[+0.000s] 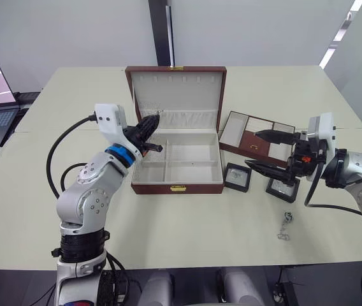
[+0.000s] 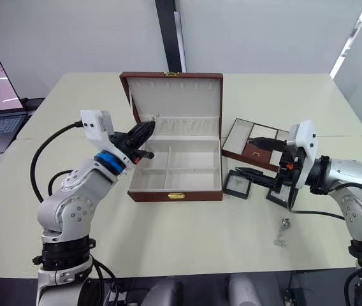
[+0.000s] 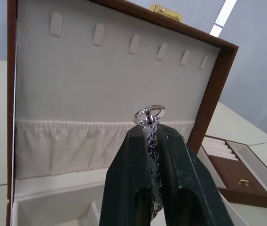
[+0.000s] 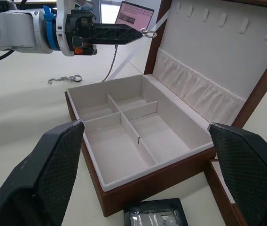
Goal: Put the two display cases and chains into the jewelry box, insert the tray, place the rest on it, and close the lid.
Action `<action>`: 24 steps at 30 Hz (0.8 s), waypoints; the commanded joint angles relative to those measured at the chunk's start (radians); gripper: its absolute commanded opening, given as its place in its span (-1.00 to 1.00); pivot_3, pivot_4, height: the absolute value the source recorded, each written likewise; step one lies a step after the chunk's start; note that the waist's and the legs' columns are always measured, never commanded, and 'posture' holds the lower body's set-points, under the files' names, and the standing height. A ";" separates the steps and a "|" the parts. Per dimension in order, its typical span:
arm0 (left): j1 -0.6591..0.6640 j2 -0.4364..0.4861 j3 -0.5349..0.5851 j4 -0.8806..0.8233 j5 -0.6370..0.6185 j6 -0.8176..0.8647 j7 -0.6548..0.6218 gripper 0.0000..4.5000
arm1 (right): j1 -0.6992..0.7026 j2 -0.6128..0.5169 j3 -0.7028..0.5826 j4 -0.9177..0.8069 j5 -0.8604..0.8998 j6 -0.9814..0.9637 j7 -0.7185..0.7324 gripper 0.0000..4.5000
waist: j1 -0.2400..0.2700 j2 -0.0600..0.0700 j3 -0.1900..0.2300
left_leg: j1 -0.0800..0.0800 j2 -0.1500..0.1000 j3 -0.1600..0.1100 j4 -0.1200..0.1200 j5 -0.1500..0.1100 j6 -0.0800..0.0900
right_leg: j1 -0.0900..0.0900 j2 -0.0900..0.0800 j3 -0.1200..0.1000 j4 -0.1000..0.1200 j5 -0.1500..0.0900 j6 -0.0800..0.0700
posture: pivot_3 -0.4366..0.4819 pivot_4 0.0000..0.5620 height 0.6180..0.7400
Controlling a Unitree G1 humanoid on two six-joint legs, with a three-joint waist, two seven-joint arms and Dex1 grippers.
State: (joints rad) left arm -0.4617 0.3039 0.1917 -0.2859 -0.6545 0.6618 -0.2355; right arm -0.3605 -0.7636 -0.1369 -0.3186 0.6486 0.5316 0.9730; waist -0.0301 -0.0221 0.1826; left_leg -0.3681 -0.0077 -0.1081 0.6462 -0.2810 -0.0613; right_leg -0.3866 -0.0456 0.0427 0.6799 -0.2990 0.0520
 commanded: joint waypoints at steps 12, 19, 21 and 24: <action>-0.036 0.009 0.021 -0.030 -0.006 -0.008 -0.006 -0.99 | 0.004 -0.006 -0.033 -0.024 0.012 -0.005 -0.017 1.00 | 0.000 0.000 0.000 | 0.000 0.000 0.000 0.000 0.000 0.000 | 0.000 0.000 0.000 0.000 0.000 0.000 | -0.05 -0.47 1.00; -0.046 0.005 0.018 0.009 0.028 -0.038 -0.003 -0.99 | 0.007 -0.007 -0.031 -0.024 0.010 -0.005 -0.020 1.00 | 0.000 0.000 0.000 | 0.000 0.000 0.000 0.000 0.000 0.000 | 0.000 0.000 0.000 0.000 0.000 0.000 | -0.05 -0.47 1.00; -0.037 0.005 0.016 0.019 0.036 -0.045 -0.006 -0.99 | 0.009 -0.008 -0.031 -0.025 0.010 -0.004 -0.021 1.00 | 0.001 0.000 0.000 | 0.000 0.000 0.000 0.000 0.000 0.000 | 0.000 0.000 0.000 0.000 0.000 0.000 | -0.05 -0.47 1.00; -0.007 0.000 0.013 0.030 0.044 -0.052 -0.016 -0.99 | 0.011 -0.010 -0.032 -0.026 0.012 -0.001 -0.021 1.00 | 0.000 0.000 0.000 | 0.000 0.000 0.000 0.000 0.000 0.000 | 0.000 0.000 0.000 0.000 0.000 0.000 | -0.05 -0.47 1.00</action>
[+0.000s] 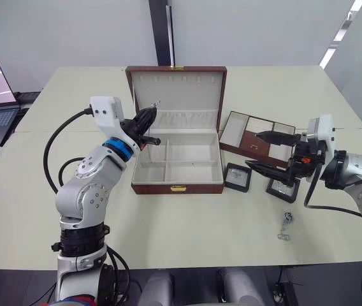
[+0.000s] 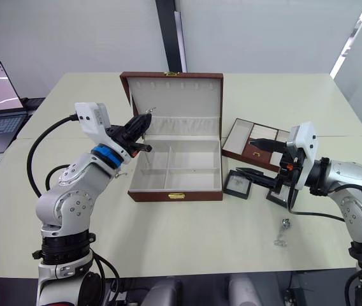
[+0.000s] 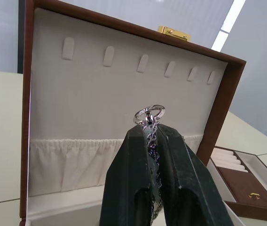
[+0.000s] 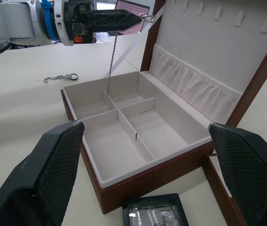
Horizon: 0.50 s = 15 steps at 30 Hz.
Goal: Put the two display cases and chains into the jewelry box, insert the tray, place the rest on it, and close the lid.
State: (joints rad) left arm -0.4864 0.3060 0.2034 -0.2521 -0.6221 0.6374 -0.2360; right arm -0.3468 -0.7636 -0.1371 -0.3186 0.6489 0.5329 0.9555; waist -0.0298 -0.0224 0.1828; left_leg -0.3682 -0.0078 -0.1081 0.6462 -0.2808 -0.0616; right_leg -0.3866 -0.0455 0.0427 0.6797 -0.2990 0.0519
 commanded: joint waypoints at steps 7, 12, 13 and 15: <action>0.063 -0.011 -0.002 0.022 0.034 -0.057 -0.032 -0.99 | -0.008 -0.009 -0.027 -0.017 0.008 -0.002 -0.002 1.00 | 0.001 0.000 0.000 | 0.000 0.000 0.000 0.000 0.000 0.000 | 0.000 0.000 0.000 0.000 0.000 0.000 | -0.05 -0.47 1.00; 0.065 -0.017 -0.004 0.045 0.041 -0.067 -0.039 -0.99 | -0.011 -0.009 -0.025 -0.017 0.009 0.001 -0.002 1.00 | 0.001 0.000 0.000 | 0.000 0.000 0.000 0.000 0.000 0.000 | 0.000 0.000 0.000 0.000 0.000 0.000 | -0.05 -0.47 1.00; 0.071 -0.021 -0.008 0.048 0.044 -0.069 -0.043 -0.99 | -0.010 -0.009 -0.025 -0.018 0.009 0.002 -0.002 1.00 | 0.001 0.000 0.000 | 0.000 0.000 0.000 0.000 0.000 0.000 | 0.000 0.000 0.000 0.000 0.000 0.000 | -0.05 -0.47 1.00; 0.084 -0.027 -0.015 0.052 0.054 -0.070 -0.048 -0.99 | -0.009 -0.011 -0.026 -0.019 0.010 0.004 -0.001 1.00 | 0.001 0.000 0.000 | 0.000 0.000 0.000 0.000 0.000 0.000 | 0.000 0.000 0.000 0.000 0.000 0.000 | -0.05 -0.47 1.00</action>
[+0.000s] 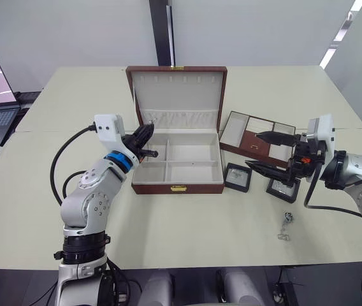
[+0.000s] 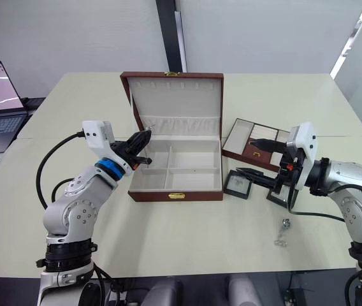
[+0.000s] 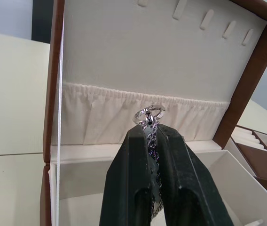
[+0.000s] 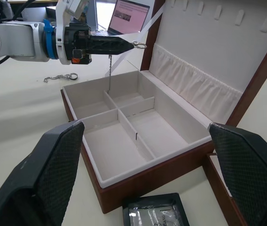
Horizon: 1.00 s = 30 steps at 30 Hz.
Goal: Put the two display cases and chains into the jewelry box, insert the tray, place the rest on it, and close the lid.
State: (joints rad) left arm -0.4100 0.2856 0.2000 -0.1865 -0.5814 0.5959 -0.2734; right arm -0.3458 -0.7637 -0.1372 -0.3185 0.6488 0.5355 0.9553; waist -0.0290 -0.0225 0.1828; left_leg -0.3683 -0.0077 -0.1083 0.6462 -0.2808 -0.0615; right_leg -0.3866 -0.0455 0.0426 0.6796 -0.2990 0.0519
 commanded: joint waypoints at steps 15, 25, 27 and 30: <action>-0.004 -0.043 -0.015 0.074 0.085 -0.065 0.013 -0.99 | -0.015 -0.012 -0.020 -0.019 0.007 0.012 0.003 1.00 | 0.000 0.000 0.000 | 0.000 0.000 0.000 0.000 0.000 0.000 | 0.000 0.000 0.000 0.000 0.000 0.000 | -0.05 -0.47 1.00; -0.005 -0.058 -0.010 0.081 0.097 -0.074 0.013 -0.70 | -0.009 -0.014 -0.027 -0.022 0.006 0.014 -0.002 1.00 | 0.000 0.000 0.000 | 0.000 0.000 0.000 0.000 0.000 0.000 | 0.000 0.000 0.000 0.000 0.000 0.000 | -0.05 -0.47 1.00; -0.003 -0.058 -0.007 0.079 0.094 -0.074 0.013 -0.44 | -0.010 -0.013 -0.026 -0.020 0.005 0.013 -0.002 1.00 | 0.000 0.000 0.000 | 0.000 0.000 0.000 0.000 0.000 0.000 | 0.000 0.000 0.000 0.000 0.000 0.000 | -0.05 -0.47 1.00; -0.003 -0.055 -0.007 0.075 0.089 -0.069 0.009 -0.02 | -0.016 -0.010 -0.022 -0.015 0.002 0.011 -0.003 1.00 | 0.000 0.000 0.000 | 0.000 0.000 0.000 0.000 0.000 0.000 | 0.000 0.000 0.000 0.000 0.000 0.000 | -0.05 -0.47 1.00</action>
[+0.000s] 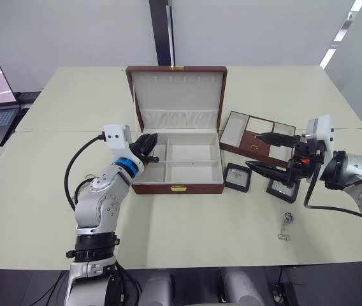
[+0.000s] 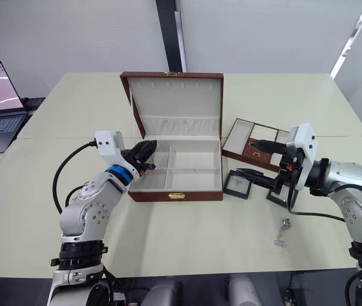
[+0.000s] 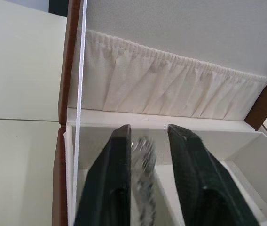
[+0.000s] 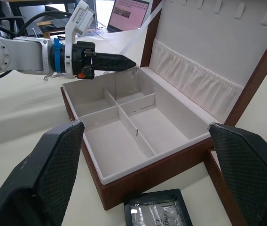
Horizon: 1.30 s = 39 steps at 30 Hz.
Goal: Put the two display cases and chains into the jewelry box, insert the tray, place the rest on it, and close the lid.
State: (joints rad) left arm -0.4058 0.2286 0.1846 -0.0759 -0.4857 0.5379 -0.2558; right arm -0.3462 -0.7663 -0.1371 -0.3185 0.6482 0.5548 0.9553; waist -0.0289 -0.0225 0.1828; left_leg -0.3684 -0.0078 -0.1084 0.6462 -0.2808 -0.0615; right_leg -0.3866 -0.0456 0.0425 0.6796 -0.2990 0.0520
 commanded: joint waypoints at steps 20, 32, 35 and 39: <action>0.023 0.067 0.004 -0.120 -0.105 0.084 -0.163 0.99 | -0.006 -0.009 -0.038 0.007 0.000 -0.016 -0.003 1.00 | -0.001 0.000 0.000 | 0.000 0.000 0.000 0.000 0.000 0.000 | 0.000 0.000 0.000 0.000 0.000 0.000 | -0.05 -0.47 1.00; 0.270 0.527 0.211 -0.177 -0.274 0.165 -0.580 0.99 | 0.167 -0.095 -0.194 0.221 -0.050 -0.097 0.067 1.00 | -0.002 0.001 0.000 | 0.001 0.000 0.000 -0.001 0.000 0.001 | 0.000 0.001 0.000 0.000 0.000 0.000 | -0.05 -0.47 1.00; 0.317 0.583 0.271 -0.104 -0.220 0.111 -0.595 0.99 | 0.204 -0.100 -0.240 0.277 -0.057 -0.117 0.066 1.00 | -0.002 0.001 0.001 | 0.001 0.000 0.001 -0.001 0.000 0.001 | 0.001 0.001 0.001 -0.001 0.000 0.000 | -0.05 -0.47 1.00; 0.381 0.603 0.348 -0.013 -0.168 0.042 -0.596 0.99 | 0.254 -0.097 -0.269 0.334 -0.086 -0.154 0.072 1.00 | -0.003 0.001 0.001 | 0.001 0.001 0.001 -0.002 0.000 0.001 | 0.001 0.001 0.001 -0.001 0.000 -0.001 | -0.05 -0.47 1.00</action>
State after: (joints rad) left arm -0.0375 0.8100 0.4814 -0.1090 -0.6764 0.6241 -0.8432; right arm -0.0960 -0.8529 -0.3644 0.0134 0.5681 0.4329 1.0219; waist -0.0318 -0.0210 0.1837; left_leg -0.3670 -0.0068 -0.1073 0.6446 -0.2812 -0.0608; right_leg -0.3860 -0.0448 0.0434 0.6790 -0.2994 0.0514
